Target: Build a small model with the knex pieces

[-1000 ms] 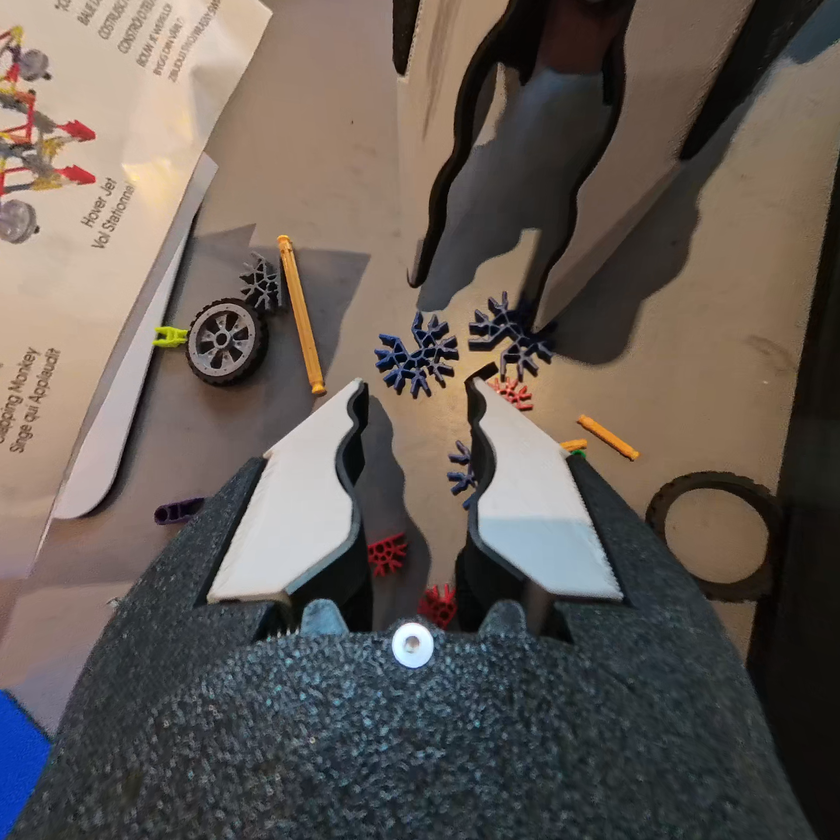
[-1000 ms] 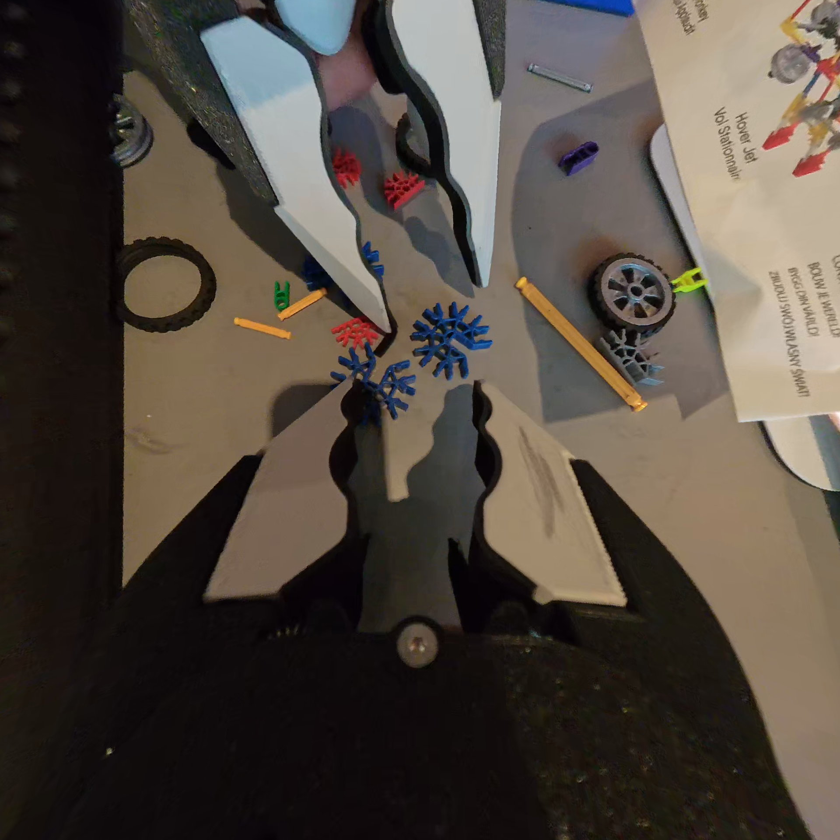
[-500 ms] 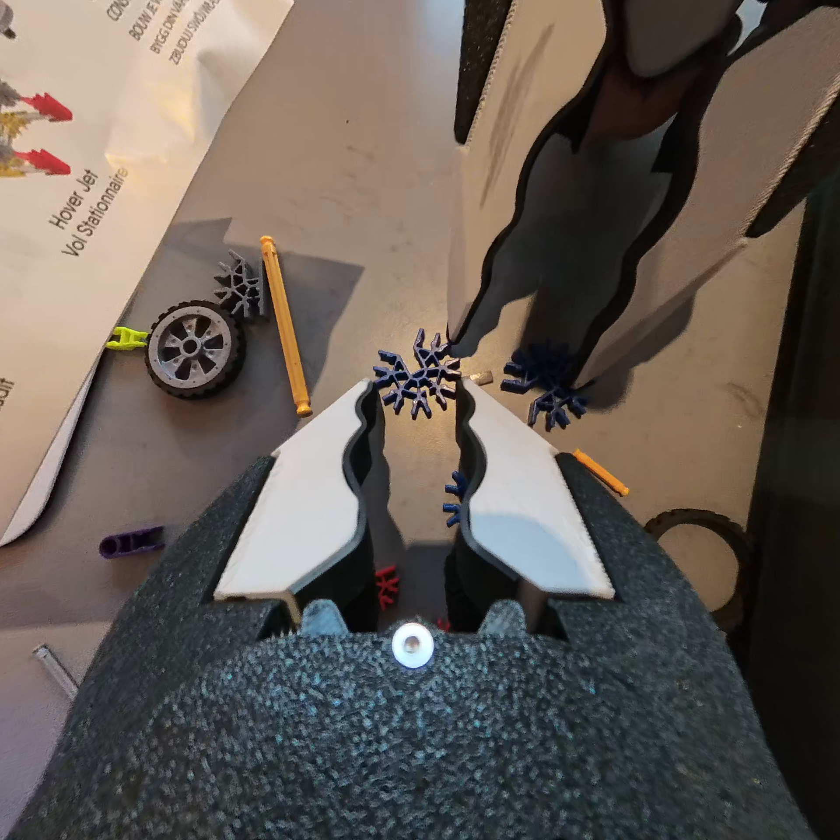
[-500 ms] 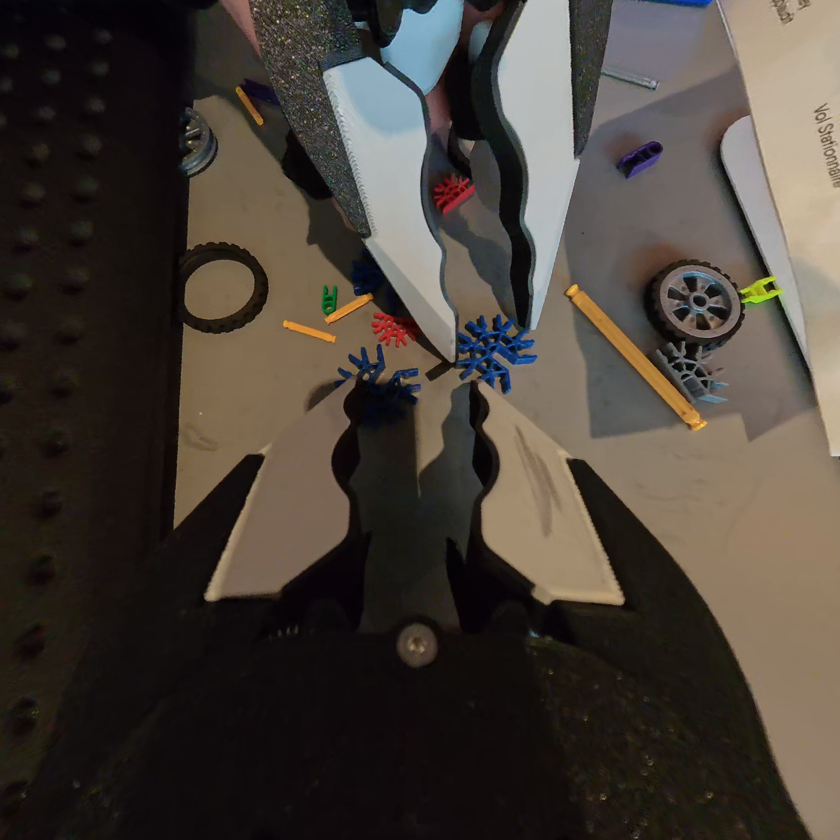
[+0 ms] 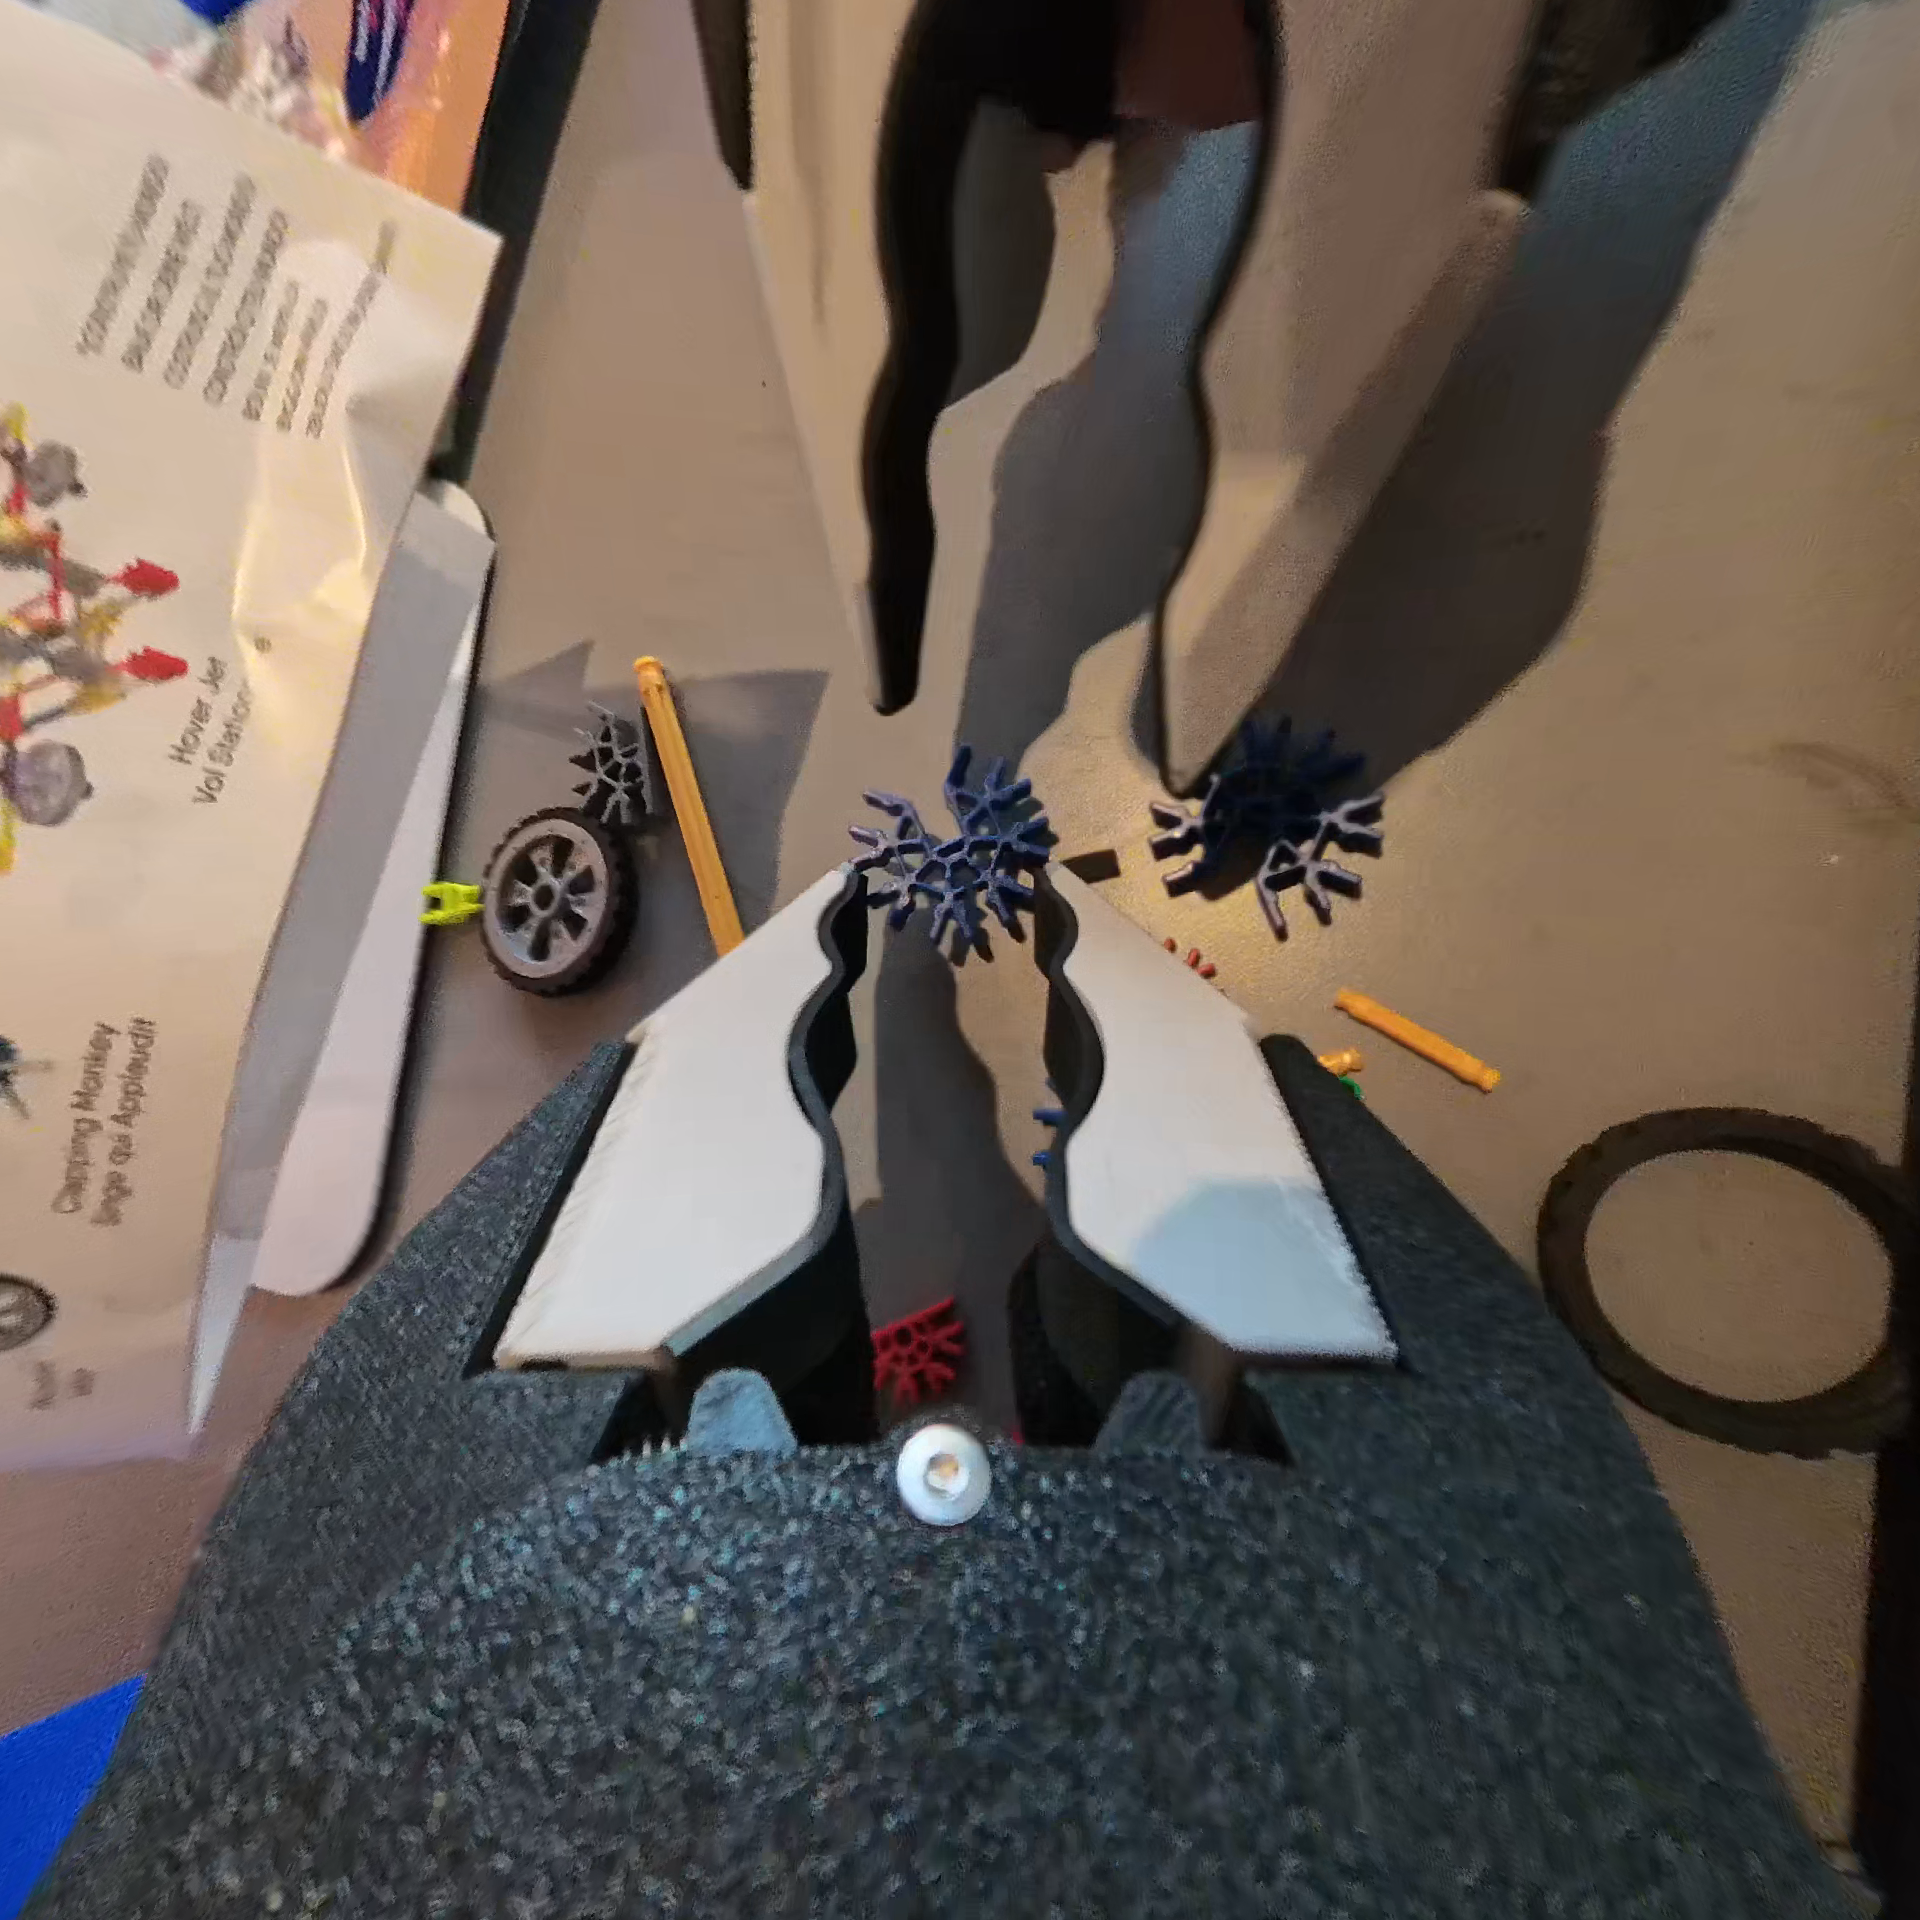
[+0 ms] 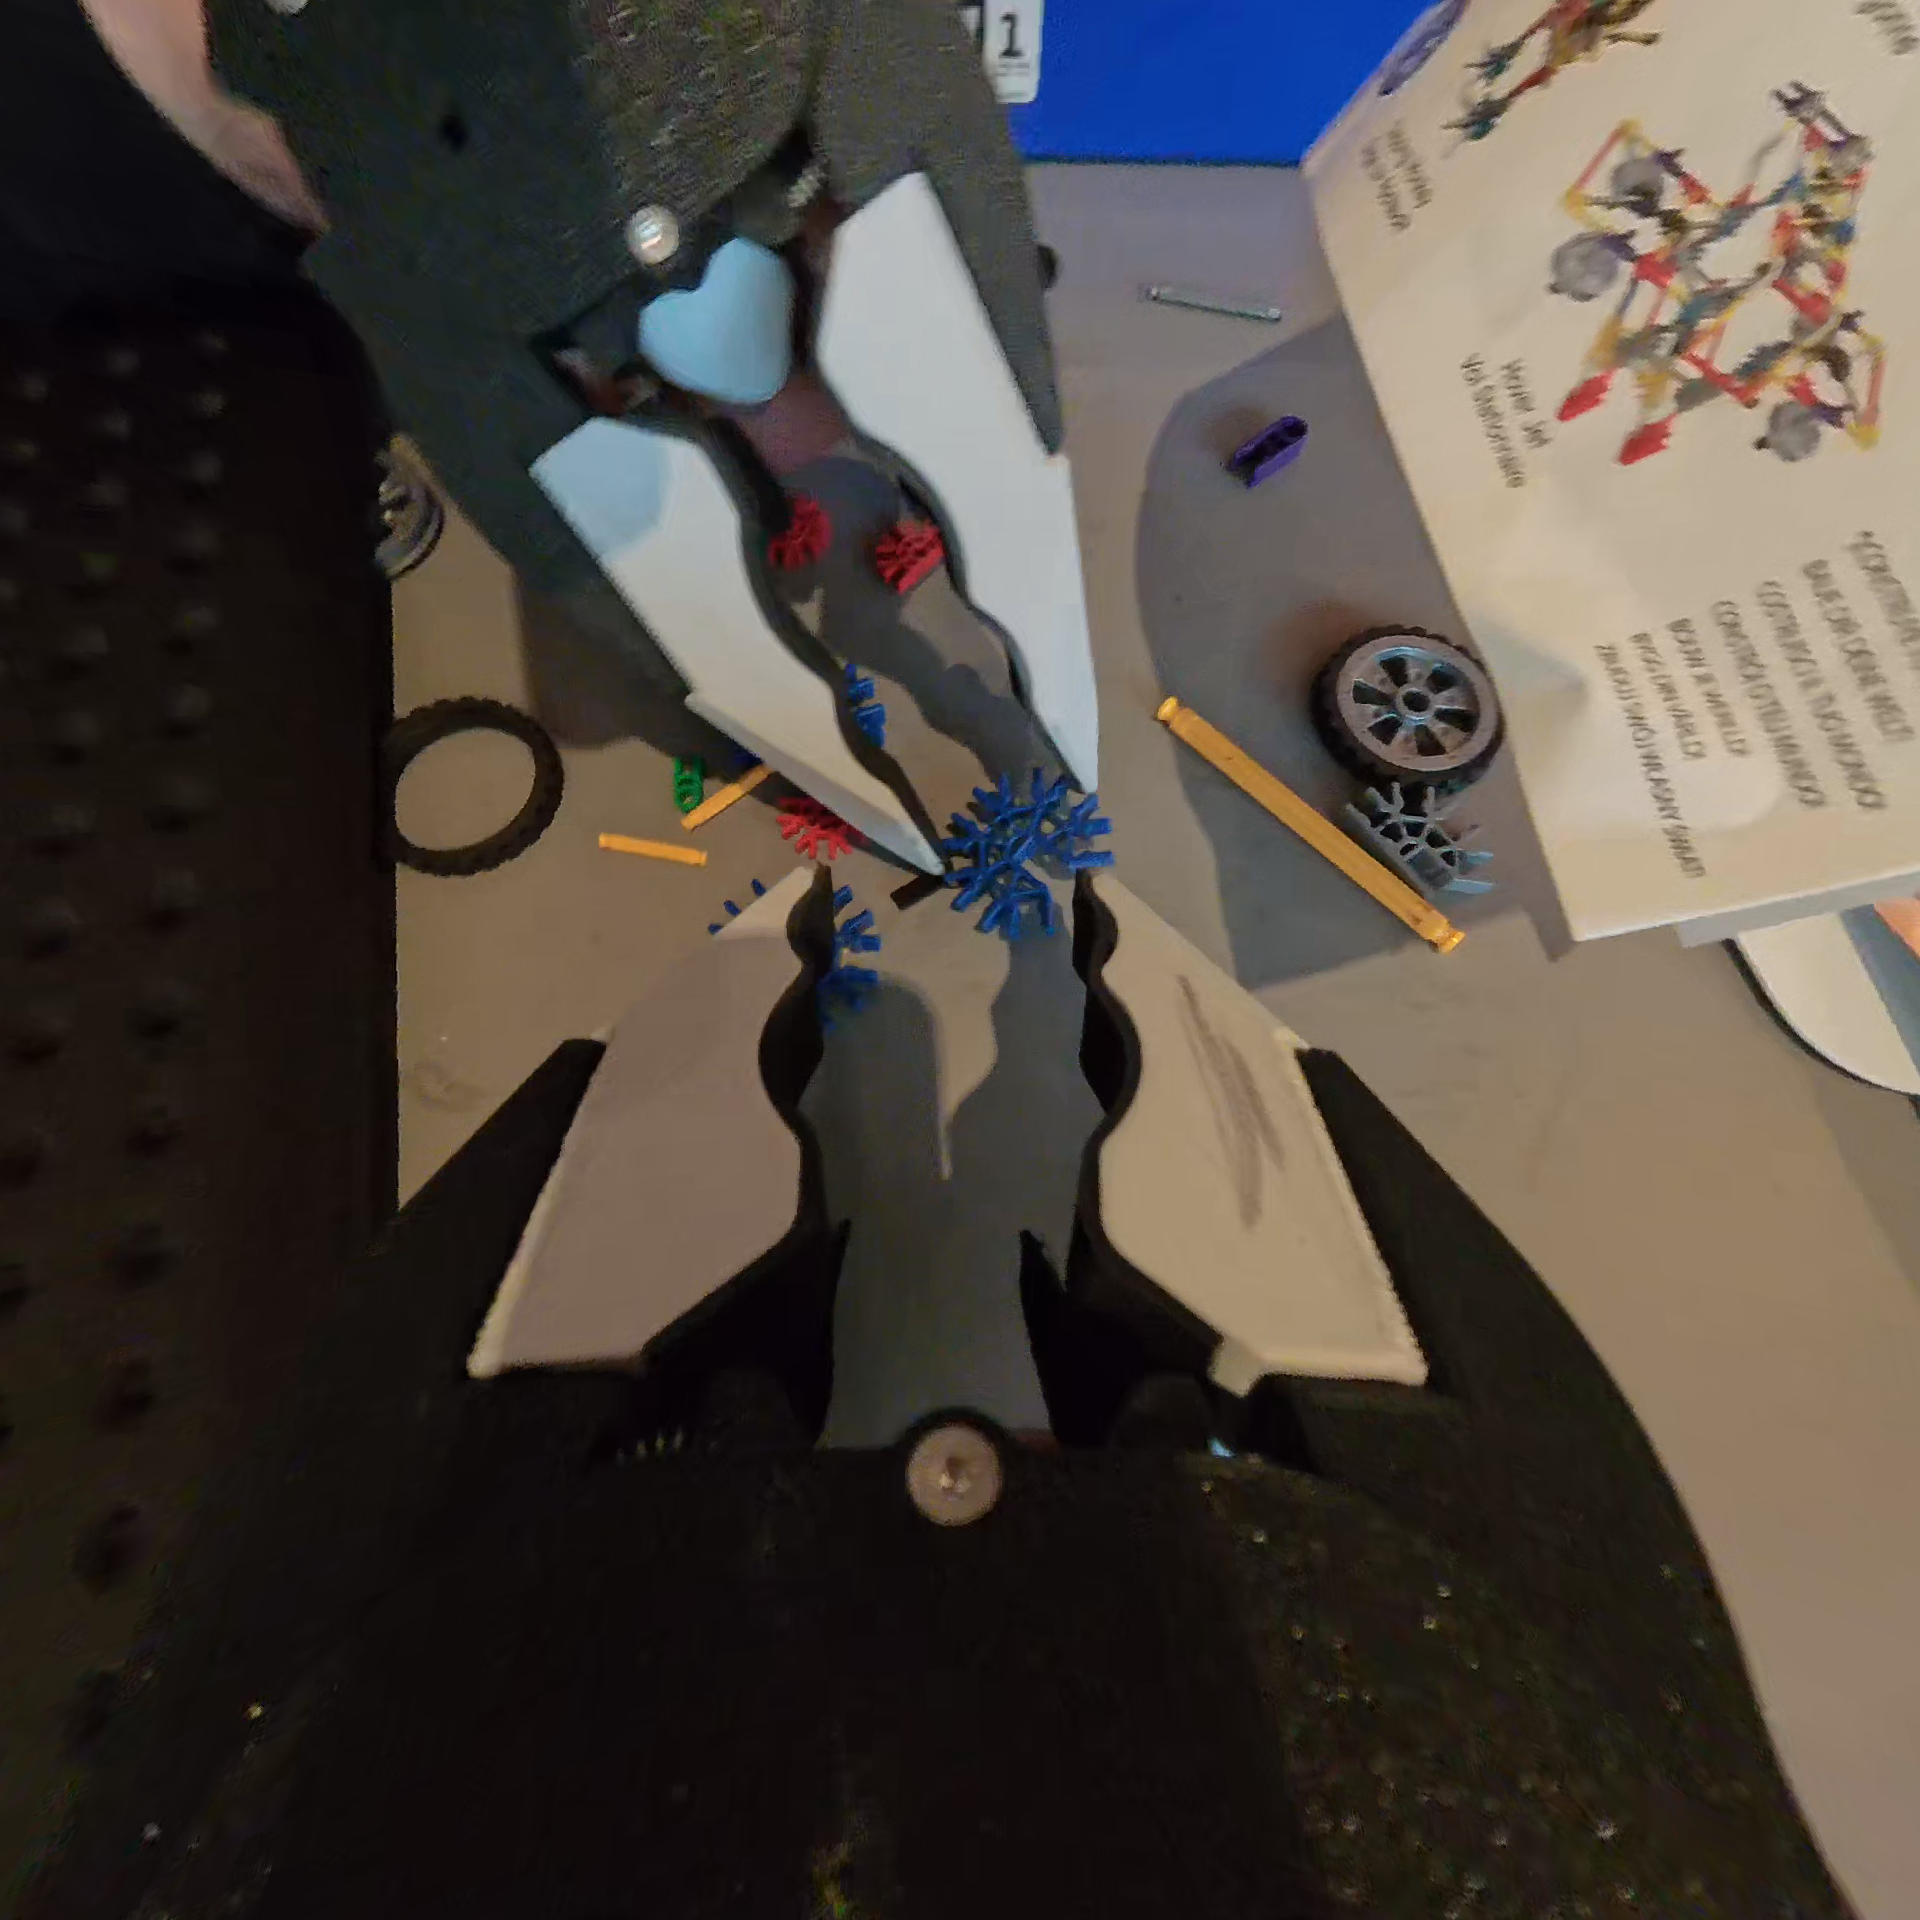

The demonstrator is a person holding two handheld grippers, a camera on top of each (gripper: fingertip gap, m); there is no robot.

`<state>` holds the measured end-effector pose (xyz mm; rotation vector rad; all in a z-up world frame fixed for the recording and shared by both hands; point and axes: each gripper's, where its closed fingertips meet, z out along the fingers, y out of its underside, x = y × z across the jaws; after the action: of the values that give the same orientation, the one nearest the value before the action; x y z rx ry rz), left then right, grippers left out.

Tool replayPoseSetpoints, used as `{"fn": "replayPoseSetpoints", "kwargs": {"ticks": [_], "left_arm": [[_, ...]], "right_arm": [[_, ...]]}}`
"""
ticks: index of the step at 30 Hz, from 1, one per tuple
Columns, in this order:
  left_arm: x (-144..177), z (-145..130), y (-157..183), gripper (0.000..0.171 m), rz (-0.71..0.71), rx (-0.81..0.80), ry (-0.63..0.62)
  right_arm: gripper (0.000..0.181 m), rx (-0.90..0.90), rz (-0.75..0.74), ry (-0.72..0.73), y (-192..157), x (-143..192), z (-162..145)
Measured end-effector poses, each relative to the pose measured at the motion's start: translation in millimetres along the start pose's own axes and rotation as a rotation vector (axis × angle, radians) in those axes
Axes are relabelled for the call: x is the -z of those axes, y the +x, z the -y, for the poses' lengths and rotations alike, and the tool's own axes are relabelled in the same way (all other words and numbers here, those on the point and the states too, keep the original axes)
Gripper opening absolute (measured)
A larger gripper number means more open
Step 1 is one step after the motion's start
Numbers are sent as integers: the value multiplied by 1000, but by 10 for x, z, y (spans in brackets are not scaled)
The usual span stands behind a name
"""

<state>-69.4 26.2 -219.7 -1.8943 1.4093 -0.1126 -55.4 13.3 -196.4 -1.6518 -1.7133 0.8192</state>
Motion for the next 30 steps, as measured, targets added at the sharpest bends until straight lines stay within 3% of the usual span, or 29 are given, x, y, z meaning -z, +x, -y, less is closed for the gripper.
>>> {"fn": "replayPoseSetpoints", "kwargs": {"ticks": [8, 15, 19, 21, 26, 30], "left_arm": [[176, 172, 35, 31, 170, -288, 63], [421, 420, 62, 31, 309, -455, 186], [490, 477, 7, 31, 370, -475, 214], [525, 504, -54, 33, 390, -428, 231], [530, 531, -139, 56, 438, -380, 232], [515, 570, -187, 54, 492, -371, 216]], "right_arm": [[45, -153, 3, 104, 118, 102, 160], [26, -260, 177, 150, -70, 124, 224], [7, -253, 211, 196, -125, 152, 311], [6, -250, 174, 221, -57, 176, 342], [5, -284, 187, 301, -31, 274, 469], [5, -318, 198, 321, -38, 266, 506]]}}
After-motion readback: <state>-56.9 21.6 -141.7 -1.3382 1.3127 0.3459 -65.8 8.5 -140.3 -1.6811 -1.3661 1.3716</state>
